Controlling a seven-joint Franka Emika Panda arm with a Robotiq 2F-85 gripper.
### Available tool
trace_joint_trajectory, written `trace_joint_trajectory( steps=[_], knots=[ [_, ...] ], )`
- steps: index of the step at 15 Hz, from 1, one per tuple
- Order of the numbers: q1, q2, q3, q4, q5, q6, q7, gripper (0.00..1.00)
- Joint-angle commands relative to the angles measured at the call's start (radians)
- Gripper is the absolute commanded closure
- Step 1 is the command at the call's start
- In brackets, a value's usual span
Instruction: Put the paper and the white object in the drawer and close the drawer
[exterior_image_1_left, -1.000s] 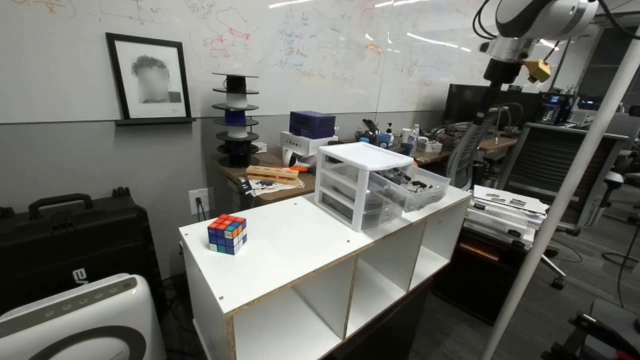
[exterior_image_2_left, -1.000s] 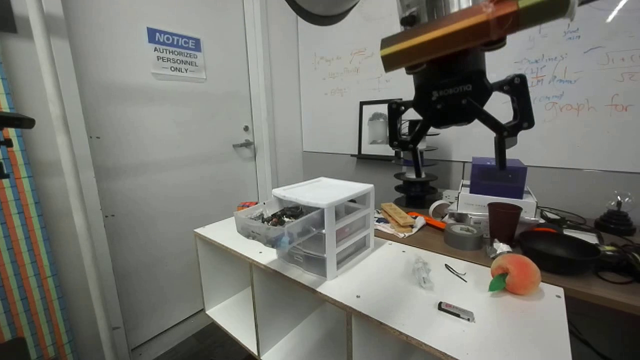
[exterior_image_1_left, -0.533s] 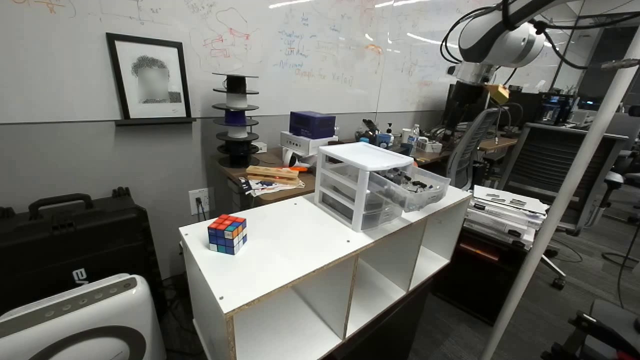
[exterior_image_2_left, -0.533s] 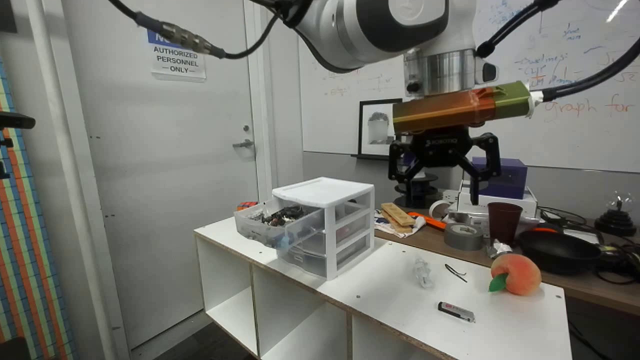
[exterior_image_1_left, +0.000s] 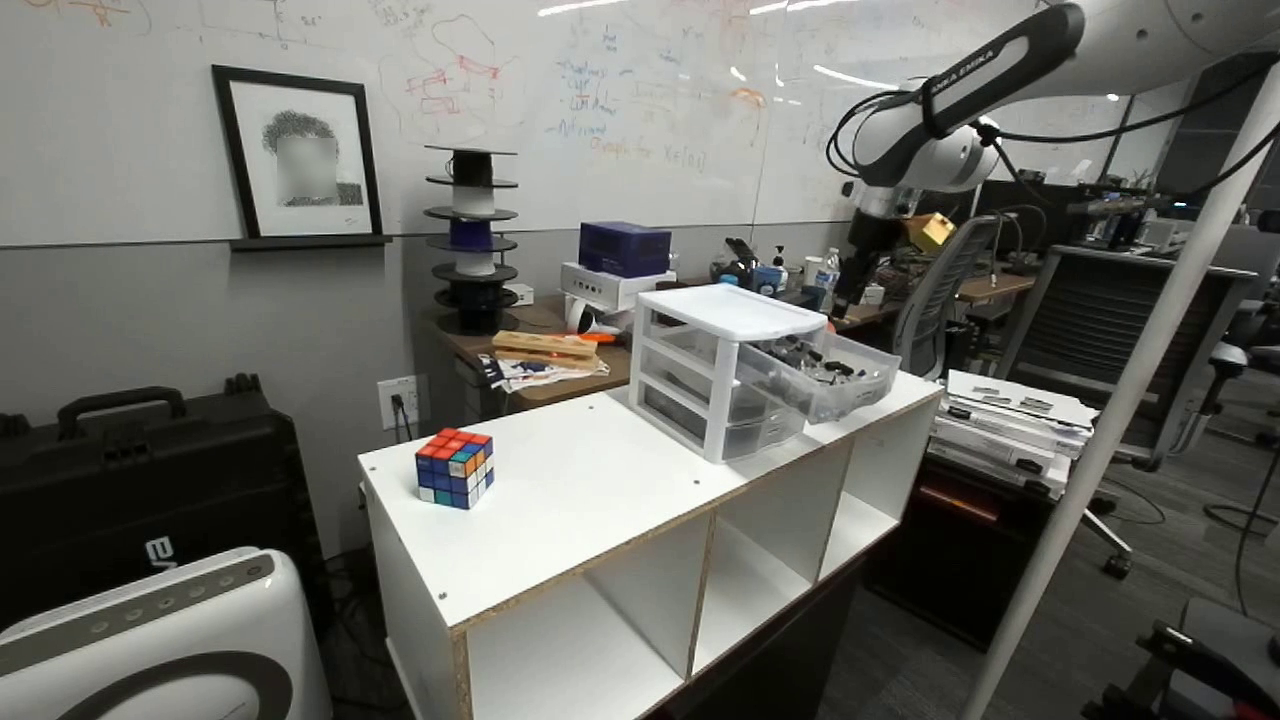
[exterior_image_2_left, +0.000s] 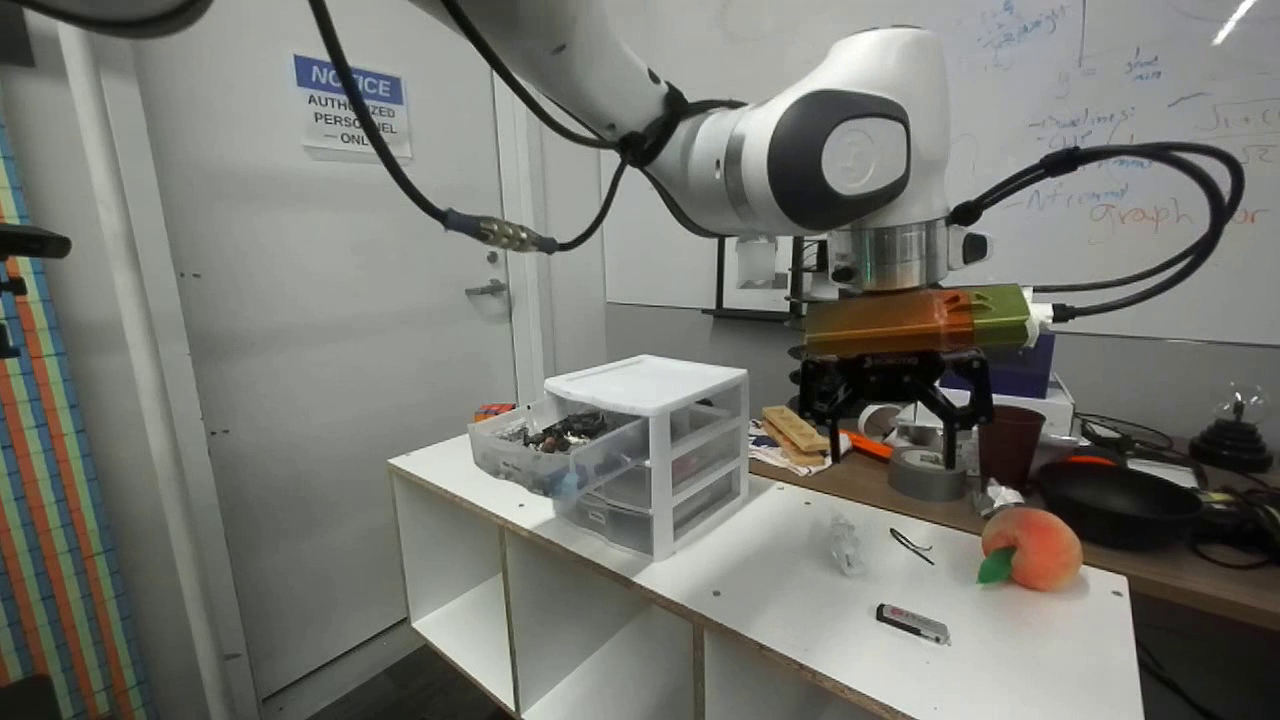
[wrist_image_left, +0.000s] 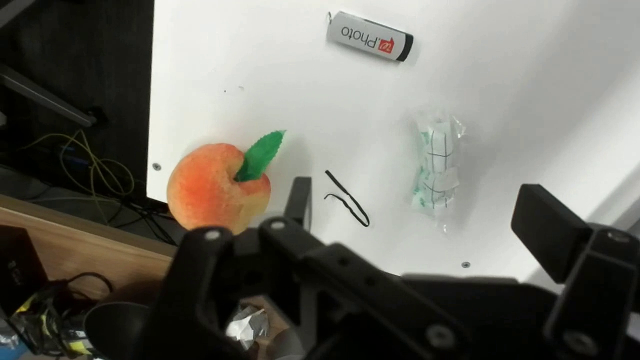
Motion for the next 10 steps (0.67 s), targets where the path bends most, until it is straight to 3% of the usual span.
trace_joint_trajectory(
  steps=[1,10],
  knots=[
    [0.008,0.147,0.018,0.198,-0.054,-0.031,0.069,0.0],
    [0.021,0.305,0.091,0.391,-0.112,-0.148,0.004,0.0]
  ],
)
